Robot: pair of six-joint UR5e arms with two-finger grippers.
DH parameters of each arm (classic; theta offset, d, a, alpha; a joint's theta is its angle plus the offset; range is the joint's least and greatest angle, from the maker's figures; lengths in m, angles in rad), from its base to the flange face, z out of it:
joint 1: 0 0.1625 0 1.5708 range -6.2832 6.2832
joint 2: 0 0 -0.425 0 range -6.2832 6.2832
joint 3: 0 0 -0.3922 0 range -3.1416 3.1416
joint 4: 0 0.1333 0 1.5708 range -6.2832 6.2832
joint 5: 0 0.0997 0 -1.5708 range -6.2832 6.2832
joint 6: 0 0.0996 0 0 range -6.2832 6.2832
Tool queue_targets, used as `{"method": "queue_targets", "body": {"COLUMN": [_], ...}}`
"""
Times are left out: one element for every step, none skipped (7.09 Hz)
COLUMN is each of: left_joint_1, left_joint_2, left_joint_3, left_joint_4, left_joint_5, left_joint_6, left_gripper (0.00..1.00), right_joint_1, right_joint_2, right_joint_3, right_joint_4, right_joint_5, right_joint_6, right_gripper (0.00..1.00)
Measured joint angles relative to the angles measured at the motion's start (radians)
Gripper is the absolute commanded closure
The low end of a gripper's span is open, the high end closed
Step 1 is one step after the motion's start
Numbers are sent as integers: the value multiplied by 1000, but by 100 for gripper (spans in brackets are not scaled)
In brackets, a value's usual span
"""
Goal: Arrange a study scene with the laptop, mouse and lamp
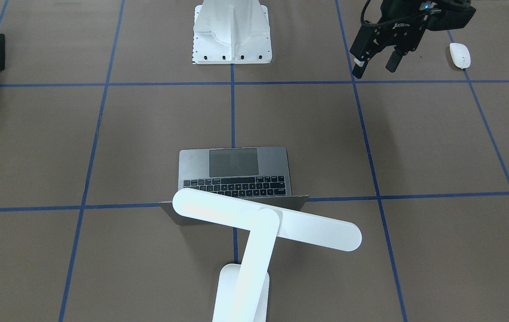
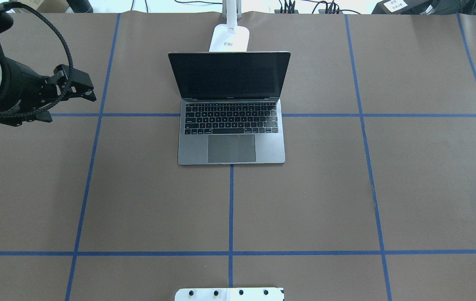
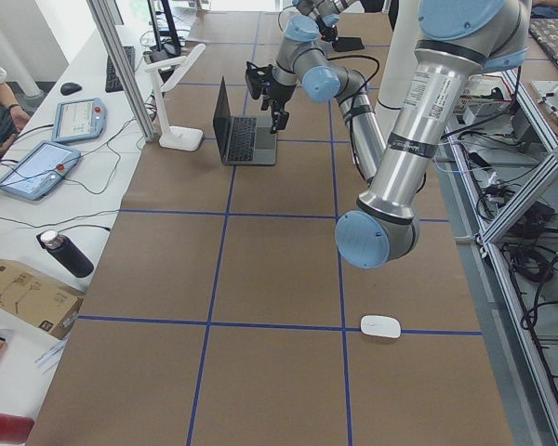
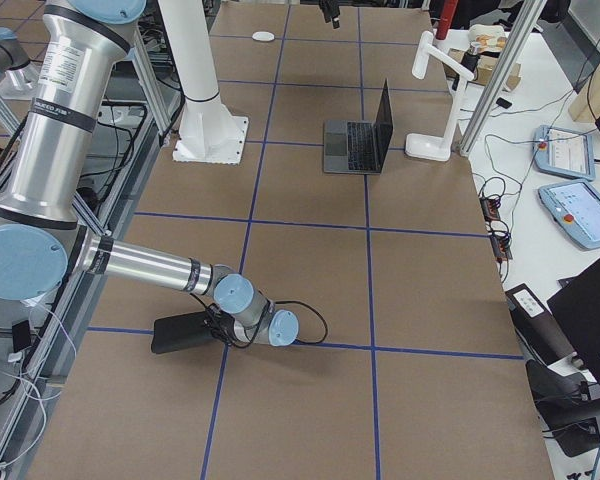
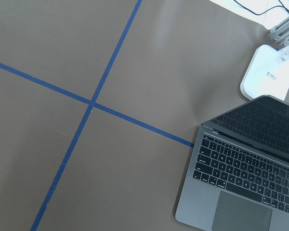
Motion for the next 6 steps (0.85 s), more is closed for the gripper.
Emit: {"method": "queue_targets", "body": {"left_joint_1": [0,0,0,1,2,4], "left_joint_2": [0,0,1,1,1,1], "left_joint_3": [1,1,2,4,7,10], "left_joint_4": [1,1,1,1,1,1], "left_joint_5": [0,0,-1,-2,-3,-3], "left_joint_6": [0,0,0,-1,-6,-22], "left_gripper": [0,0,0,0,0,0], "right_joint_1": [6,16,29,54,104,166], "right_joint_2": [-16,-27,-28,-19,15,90], "right_joint_3": [18,42,89,151,194,211], "right_joint_4": [-1,-12,-53,-117,-183,-266], "right_joint_5": [50,93,113,99,57,6], "right_joint_6": [-7,-9,-9,-6,-3,0], "right_gripper": [100,100,100,100,100,100]}}
